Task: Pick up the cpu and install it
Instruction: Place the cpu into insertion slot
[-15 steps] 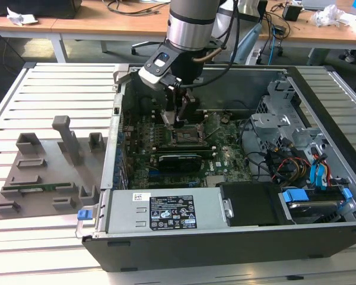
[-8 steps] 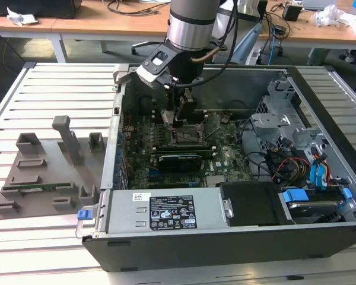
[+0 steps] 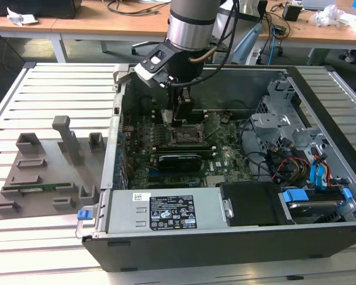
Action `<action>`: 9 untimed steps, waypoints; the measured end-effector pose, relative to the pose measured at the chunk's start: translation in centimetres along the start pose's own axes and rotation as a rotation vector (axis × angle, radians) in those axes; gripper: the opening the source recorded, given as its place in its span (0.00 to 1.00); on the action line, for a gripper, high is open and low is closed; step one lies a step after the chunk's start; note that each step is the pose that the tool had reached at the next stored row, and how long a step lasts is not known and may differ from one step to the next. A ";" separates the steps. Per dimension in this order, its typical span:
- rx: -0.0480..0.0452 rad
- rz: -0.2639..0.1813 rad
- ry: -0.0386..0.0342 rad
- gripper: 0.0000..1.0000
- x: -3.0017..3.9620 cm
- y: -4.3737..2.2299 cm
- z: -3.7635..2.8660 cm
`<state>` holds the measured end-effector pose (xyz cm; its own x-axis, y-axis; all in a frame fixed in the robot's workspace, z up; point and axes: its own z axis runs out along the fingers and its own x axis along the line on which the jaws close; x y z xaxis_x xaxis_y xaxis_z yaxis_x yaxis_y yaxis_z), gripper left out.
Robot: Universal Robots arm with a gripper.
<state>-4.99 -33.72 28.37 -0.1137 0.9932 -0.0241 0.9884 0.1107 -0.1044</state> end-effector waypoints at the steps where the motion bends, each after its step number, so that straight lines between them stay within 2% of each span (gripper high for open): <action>1: 0.0003 0.009 0.0009 0.55 0.00 0.00 0.00; 9: 0.0025 0.104 0.0109 0.55 0.00 0.03 0.00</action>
<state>-4.96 -33.72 28.37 -0.0098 0.9997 -0.0241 0.9945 0.0072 -0.1044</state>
